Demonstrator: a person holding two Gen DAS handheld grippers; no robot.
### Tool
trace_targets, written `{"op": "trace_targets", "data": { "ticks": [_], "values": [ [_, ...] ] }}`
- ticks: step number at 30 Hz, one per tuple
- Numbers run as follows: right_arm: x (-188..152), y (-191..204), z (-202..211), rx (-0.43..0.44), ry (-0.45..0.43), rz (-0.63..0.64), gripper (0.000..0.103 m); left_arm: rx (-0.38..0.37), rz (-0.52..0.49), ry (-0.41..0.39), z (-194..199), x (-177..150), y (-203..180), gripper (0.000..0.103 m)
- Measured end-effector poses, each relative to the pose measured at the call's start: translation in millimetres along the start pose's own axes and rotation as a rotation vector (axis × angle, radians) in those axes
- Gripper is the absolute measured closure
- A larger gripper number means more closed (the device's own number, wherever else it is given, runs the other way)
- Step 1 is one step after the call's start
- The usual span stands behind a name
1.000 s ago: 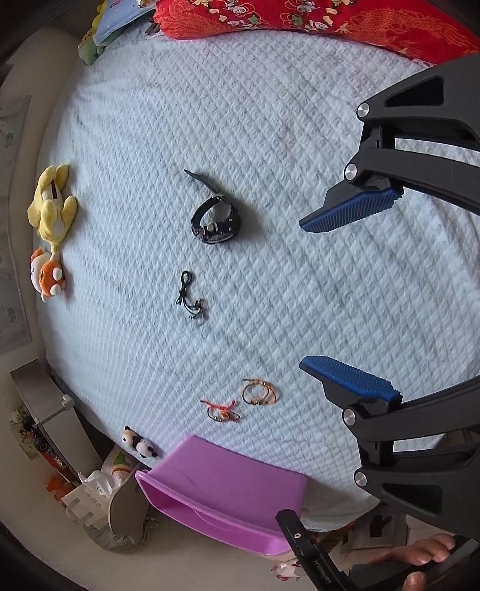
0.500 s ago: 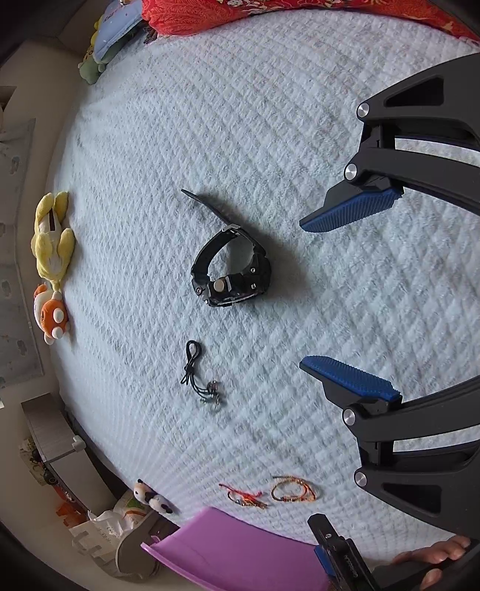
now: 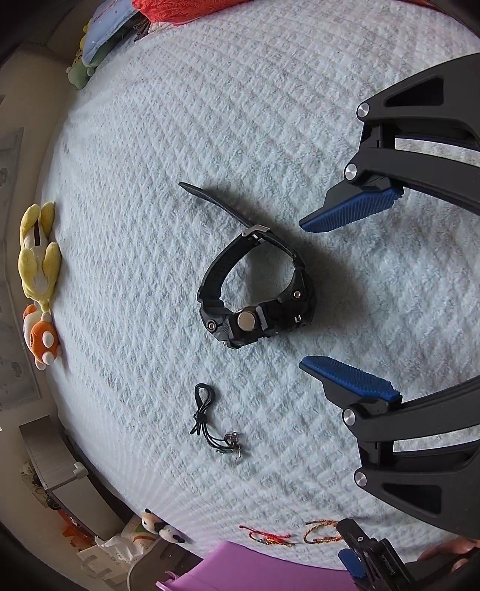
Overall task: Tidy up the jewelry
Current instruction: 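Grasp the orange braided bracelet with the left tool while the right tool grasps the black watch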
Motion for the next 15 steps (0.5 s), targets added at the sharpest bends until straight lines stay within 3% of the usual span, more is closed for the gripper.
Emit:
{"op": "trace_targets", "data": {
  "ticks": [15],
  "values": [
    [21, 1, -29, -0.028, -0.031, 0.005, 0.036, 0.043, -0.001, -0.06, -16, 14, -8, 0.006]
  ]
}}
Point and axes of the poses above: each gripper's, at about its wrist camera, not at the fingertips, and z roughly against the way its jaws point, y to its left, x to its top, the point moved 7 cm from there along -z, roughly the way its jaws point, and after that the axes turned 1 degree about -x, right-handed, at the moved point
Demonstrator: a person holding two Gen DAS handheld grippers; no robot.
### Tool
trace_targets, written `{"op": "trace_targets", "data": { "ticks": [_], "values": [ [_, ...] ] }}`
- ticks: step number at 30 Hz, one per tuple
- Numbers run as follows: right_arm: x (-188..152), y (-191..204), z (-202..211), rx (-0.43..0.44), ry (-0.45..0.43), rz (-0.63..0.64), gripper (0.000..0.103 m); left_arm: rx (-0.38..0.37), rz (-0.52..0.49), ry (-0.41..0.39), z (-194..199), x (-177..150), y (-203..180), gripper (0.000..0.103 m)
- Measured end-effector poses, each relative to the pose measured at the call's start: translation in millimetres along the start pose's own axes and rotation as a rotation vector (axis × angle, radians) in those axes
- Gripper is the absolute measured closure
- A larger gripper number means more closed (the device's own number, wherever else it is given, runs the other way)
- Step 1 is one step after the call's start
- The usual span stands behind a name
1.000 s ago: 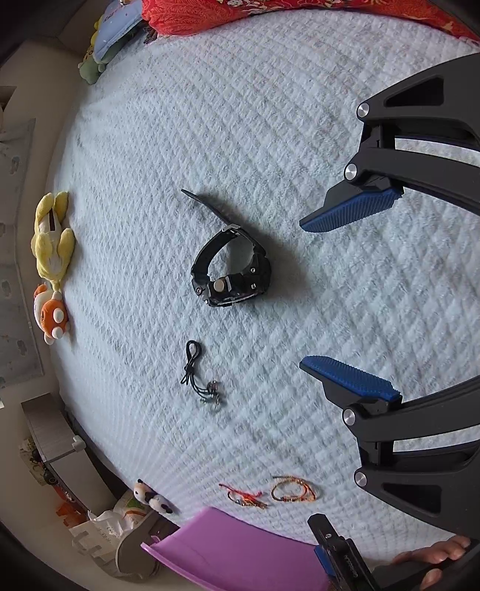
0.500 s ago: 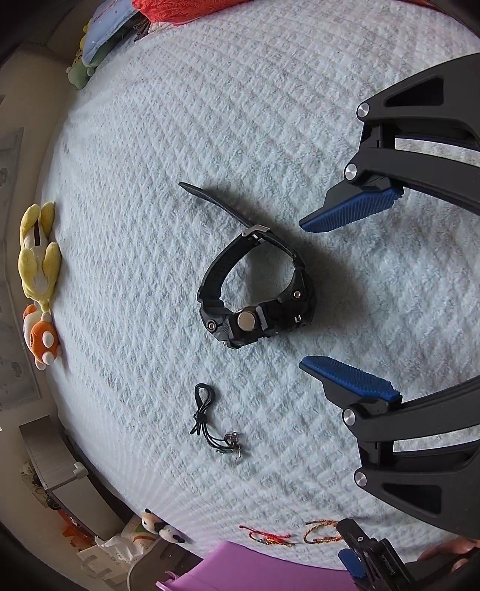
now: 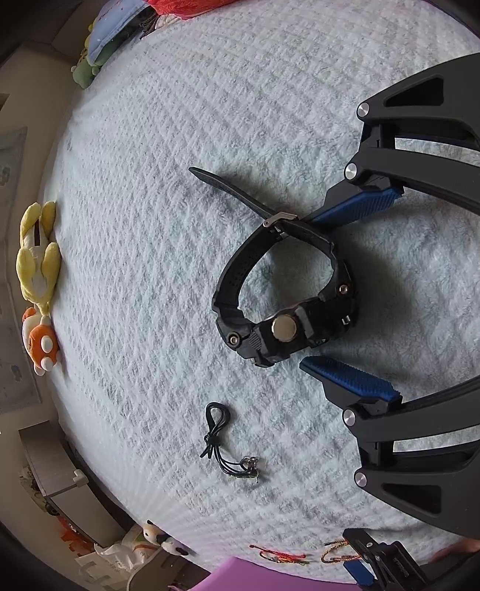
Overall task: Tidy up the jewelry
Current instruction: 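Grasp the orange braided bracelet with the left tool while the right tool grasps the black watch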
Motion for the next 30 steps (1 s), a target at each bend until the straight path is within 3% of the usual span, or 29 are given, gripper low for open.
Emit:
{"op": "trace_targets", "data": {
  "ticks": [4, 7, 14, 18, 21, 24, 30],
  "values": [
    [-1, 2, -2, -0.017, -0.014, 0.013, 0.036, 0.019, -0.012, -0.029, -3, 4, -3, 0.006],
    [1, 3, -5, -0.013, -0.018, 0.006, 0.037, 0.005, 0.0, -0.038, -1, 3, -7, 0.012],
    [5, 0, -7, -0.002, -0.01, -0.004, 0.04, -0.02, 0.004, -0.014, 5, 1, -13, 0.04],
    [7, -1, -5, -0.006, 0.002, -0.01, 0.043, 0.01, -0.014, 0.022, 7, 4, -16, 0.074],
    [8, -2, -1, -0.002, 0.006, -0.022, 0.044, 0.006, 0.021, 0.055, 7, 11, -12, 0.085],
    [8, -3, 4, -0.003, 0.003, -0.023, 0.044, -0.011, 0.044, 0.079, 8, 14, -6, 0.091],
    [7, -3, 16, 0.004, -0.006, -0.028, 0.044, -0.012, 0.039, 0.085, 20, 15, -6, 0.093]
  ]
}}
Point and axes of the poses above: each gripper's, at about its wrist camera, not at the fingertips, and z roughly against the way its jaws point, y to its left, x to its top, the point moved 7 cm from there along -z, roughly the way its jaws point, and after that the axes turned 1 degree about -x, right-handed, at the moved point
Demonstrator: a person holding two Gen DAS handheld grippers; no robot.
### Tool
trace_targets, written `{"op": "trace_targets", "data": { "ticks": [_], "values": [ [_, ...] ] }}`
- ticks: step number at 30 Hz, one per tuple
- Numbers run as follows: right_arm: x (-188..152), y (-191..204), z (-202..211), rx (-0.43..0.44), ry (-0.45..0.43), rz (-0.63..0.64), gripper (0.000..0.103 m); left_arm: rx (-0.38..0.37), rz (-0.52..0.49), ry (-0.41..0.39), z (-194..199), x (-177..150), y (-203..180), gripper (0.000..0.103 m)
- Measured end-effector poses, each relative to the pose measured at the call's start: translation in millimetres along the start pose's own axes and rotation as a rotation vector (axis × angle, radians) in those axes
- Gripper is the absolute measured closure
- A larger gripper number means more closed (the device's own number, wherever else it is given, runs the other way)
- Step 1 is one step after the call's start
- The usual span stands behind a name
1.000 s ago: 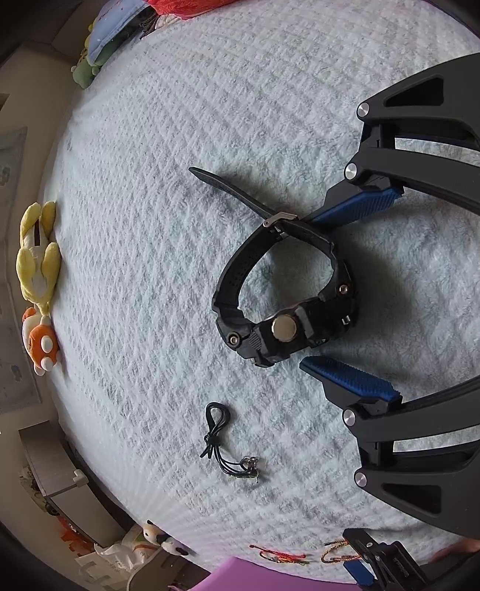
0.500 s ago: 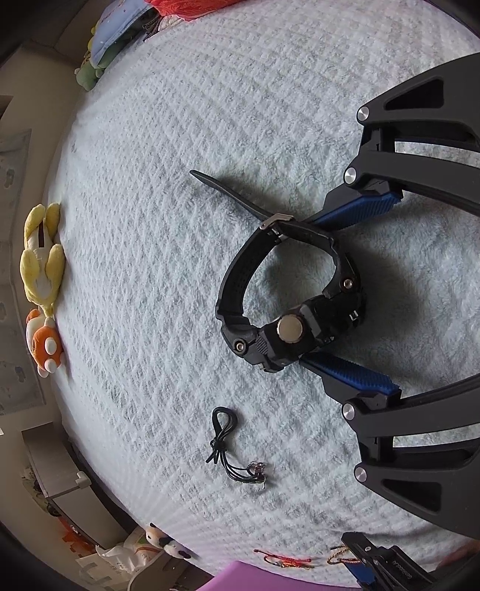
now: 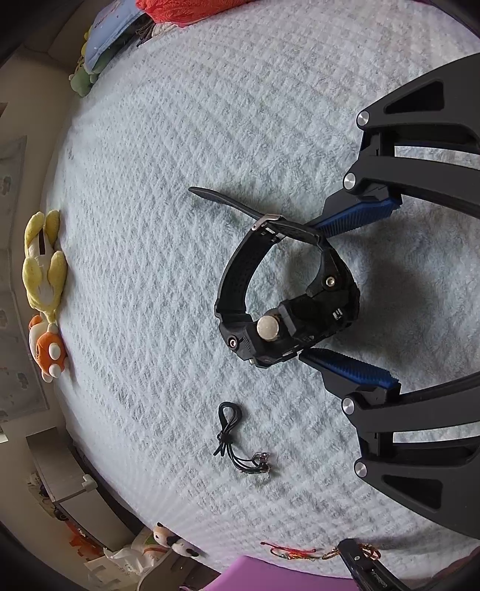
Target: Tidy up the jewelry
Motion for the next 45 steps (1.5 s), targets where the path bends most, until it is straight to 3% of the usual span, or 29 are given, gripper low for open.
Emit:
{"op": "trace_targets", "data": {
  "ticks": [15, 16, 18, 21, 22, 34, 38, 41, 42, 45],
  "values": [
    [-29, 4, 63, 0.039, -0.008, 0.032, 0.045, -0.046, -0.016, -0.028, 55, -21, -3, 0.093],
    [-31, 7, 68, 0.07, 0.0, 0.039, 0.073, -0.048, -0.019, -0.031, 61, -22, -3, 0.093],
    [-38, 8, 77, 0.031, 0.018, 0.059, 0.085, -0.049, -0.026, -0.037, 71, -25, -1, 0.093],
    [-48, 11, 89, 0.058, 0.04, 0.068, 0.087, -0.047, -0.029, -0.038, 86, -33, 1, 0.093],
    [-53, 13, 94, 0.063, 0.027, 0.083, 0.103, -0.046, -0.029, -0.037, 90, -35, 3, 0.093],
    [-60, 0, 112, 0.113, -0.024, 0.081, 0.103, -0.046, -0.043, -0.054, 117, -60, 4, 0.093],
    [-67, -4, 106, 0.15, 0.0, 0.056, 0.101, -0.056, -0.059, -0.047, 116, -68, 0, 0.093],
    [-68, -4, 102, 0.138, -0.008, 0.056, 0.073, -0.059, -0.068, -0.041, 113, -71, -1, 0.093],
    [-68, -3, 102, 0.141, -0.015, 0.054, 0.055, -0.059, -0.07, -0.04, 112, -71, -1, 0.093],
    [-66, 0, 97, 0.118, -0.035, 0.069, 0.052, -0.058, -0.077, -0.038, 110, -71, 1, 0.093]
  ]
}}
Point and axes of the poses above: each gripper's, at about its wrist camera, not at the fingertips, and z roughly against the way its jaws point, y to its left, x to its top, the point moved 7 cm from there along -z, roughly the way its jaws point, and after that the axes turned 1 degree about -x, right-handed, at the moved point
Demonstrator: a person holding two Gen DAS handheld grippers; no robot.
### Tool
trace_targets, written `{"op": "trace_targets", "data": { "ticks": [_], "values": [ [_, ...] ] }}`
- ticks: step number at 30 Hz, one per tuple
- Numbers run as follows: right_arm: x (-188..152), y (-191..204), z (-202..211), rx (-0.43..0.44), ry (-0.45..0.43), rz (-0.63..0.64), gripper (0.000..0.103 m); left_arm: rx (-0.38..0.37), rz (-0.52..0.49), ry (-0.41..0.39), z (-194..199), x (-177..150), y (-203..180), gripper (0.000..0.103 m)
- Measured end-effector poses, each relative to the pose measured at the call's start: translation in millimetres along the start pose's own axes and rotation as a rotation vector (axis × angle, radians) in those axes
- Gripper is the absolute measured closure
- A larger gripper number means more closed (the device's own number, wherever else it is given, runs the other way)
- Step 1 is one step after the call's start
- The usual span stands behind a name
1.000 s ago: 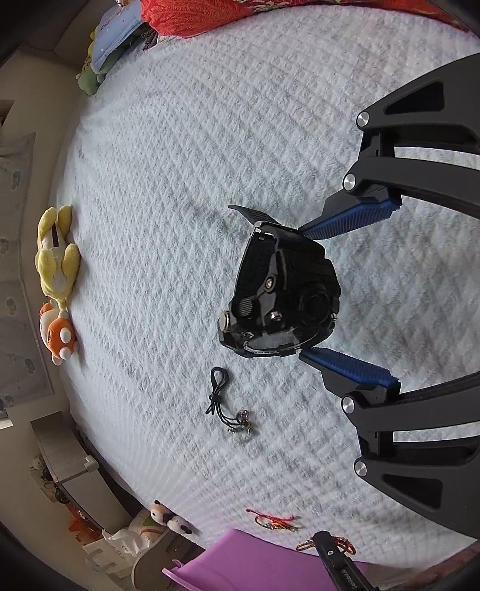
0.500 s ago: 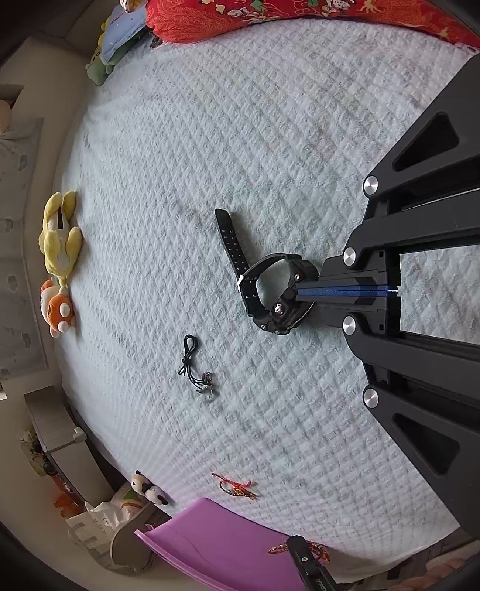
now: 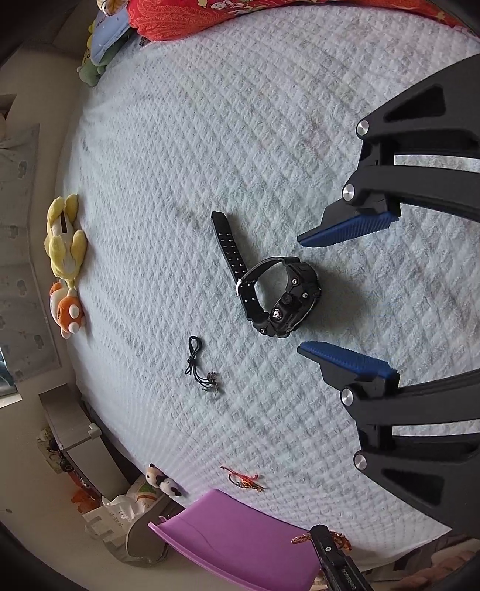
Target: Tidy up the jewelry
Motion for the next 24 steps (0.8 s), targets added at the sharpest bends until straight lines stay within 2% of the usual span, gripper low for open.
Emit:
{"op": "trace_targets", "data": {
  "ticks": [5, 9, 19, 24],
  "values": [
    [0, 4, -25, -0.008, 0.024, 0.012, 0.046, 0.002, -0.005, 0.007, -5, 1, 4, 0.093],
    [1, 5, -41, -0.051, 0.008, 0.027, 0.039, 0.004, -0.01, 0.01, -10, 1, 8, 0.093],
    [1, 10, -79, -0.079, 0.026, 0.05, 0.035, 0.005, 0.006, 0.044, -26, -1, 17, 0.093],
    [4, 6, -92, -0.093, 0.027, 0.02, 0.032, 0.001, 0.01, 0.054, -32, -1, 18, 0.093]
  ]
}}
Point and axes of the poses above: each gripper's, at about its wrist camera, not at the fingertips, and z roughly against the way its jaws point, y to its left, x to its top, the point moved 7 cm from there along -z, roughly the way its jaws point, and after that the axes turned 1 degree about -x, right-handed, at the moved point
